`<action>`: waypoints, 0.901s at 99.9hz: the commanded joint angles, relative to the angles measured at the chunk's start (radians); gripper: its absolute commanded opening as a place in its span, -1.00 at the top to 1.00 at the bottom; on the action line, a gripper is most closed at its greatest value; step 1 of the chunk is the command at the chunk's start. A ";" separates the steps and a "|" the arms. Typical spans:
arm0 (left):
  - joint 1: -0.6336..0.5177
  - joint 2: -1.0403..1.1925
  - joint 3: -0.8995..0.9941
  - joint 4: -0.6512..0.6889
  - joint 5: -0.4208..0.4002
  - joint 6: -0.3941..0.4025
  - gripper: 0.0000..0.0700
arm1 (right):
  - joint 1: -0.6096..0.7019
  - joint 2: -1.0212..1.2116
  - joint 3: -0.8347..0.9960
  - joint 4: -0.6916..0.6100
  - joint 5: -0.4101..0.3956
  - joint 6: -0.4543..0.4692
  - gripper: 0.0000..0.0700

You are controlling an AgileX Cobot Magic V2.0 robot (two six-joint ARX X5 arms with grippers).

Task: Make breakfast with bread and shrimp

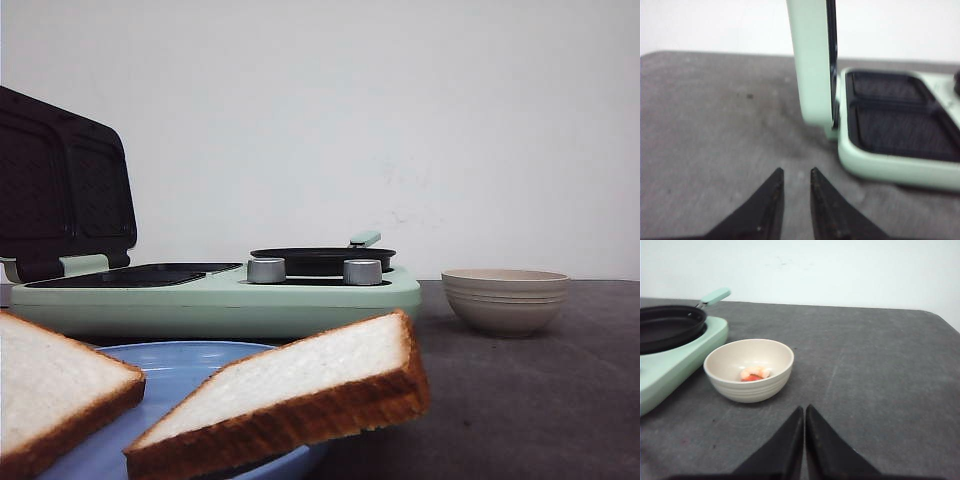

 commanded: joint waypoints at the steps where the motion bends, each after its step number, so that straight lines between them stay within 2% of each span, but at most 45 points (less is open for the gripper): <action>1: 0.001 -0.001 -0.004 0.014 -0.008 -0.105 0.97 | 0.002 -0.002 0.002 0.032 0.003 0.095 1.00; 16: 0.001 0.000 0.023 0.002 -0.010 -0.241 0.97 | 0.002 -0.002 0.045 0.063 0.003 0.163 1.00; 32: 0.000 0.018 0.094 -0.070 0.024 -0.306 0.96 | 0.001 0.009 0.135 -0.005 0.031 0.267 1.00; 49: 0.000 0.118 0.219 -0.131 0.066 -0.323 0.96 | 0.001 0.126 0.246 -0.116 0.043 0.316 1.00; 67: 0.000 0.307 0.399 -0.212 0.129 -0.329 0.96 | 0.002 0.335 0.378 -0.220 -0.045 0.333 1.00; 90: 0.000 0.538 0.608 -0.436 0.225 -0.303 0.96 | 0.002 0.533 0.509 -0.295 -0.148 0.332 1.00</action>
